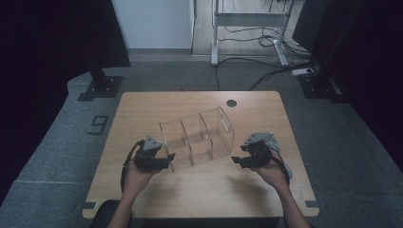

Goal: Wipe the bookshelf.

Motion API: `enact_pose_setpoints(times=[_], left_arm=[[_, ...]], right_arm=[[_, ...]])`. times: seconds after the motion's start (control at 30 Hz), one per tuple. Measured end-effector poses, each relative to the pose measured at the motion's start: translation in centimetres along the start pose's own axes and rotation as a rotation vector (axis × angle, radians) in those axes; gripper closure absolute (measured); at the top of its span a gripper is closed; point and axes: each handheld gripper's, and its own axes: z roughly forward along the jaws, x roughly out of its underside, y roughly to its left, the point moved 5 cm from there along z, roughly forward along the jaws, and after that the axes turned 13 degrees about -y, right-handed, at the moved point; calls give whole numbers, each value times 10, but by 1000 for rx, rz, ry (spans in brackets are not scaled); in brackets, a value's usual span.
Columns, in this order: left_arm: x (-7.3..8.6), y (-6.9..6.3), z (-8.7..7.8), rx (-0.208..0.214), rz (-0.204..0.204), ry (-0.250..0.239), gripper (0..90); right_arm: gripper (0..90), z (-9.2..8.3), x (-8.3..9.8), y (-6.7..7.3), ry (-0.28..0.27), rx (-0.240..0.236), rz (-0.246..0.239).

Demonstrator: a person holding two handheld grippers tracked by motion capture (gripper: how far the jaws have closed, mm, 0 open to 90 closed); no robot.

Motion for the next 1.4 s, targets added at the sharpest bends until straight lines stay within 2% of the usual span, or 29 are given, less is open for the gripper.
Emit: enact_pose_setpoints(times=[0.2,0.4,0.5,0.8,1.17,1.27,1.33,1.4], left_arm=[[-3,-3,5,27,-16,-12,507],[-3,1,4,7,-1,-5,551],[-4,4,6,11,0,-6,575],[-6,3,10,65,23,-5,588],[-7,1,12,117,40,-10,636],[-7,-1,10,140,32,-16,592],[-5,-2,6,143,41,-13,538],[-4,-2,3,142,44,-14,527]], right_arm=[[341,-4,-3,-1,-17,7,-1],[341,-10,-7,-2,-39,20,5],[335,-12,-10,-1,-55,26,5],[339,-15,-17,5,-84,16,7],[431,-19,-19,11,-88,-3,23],[457,-21,-19,11,-92,-1,18],[480,-23,-20,11,-98,12,15],[493,-25,-20,11,-100,16,25]])
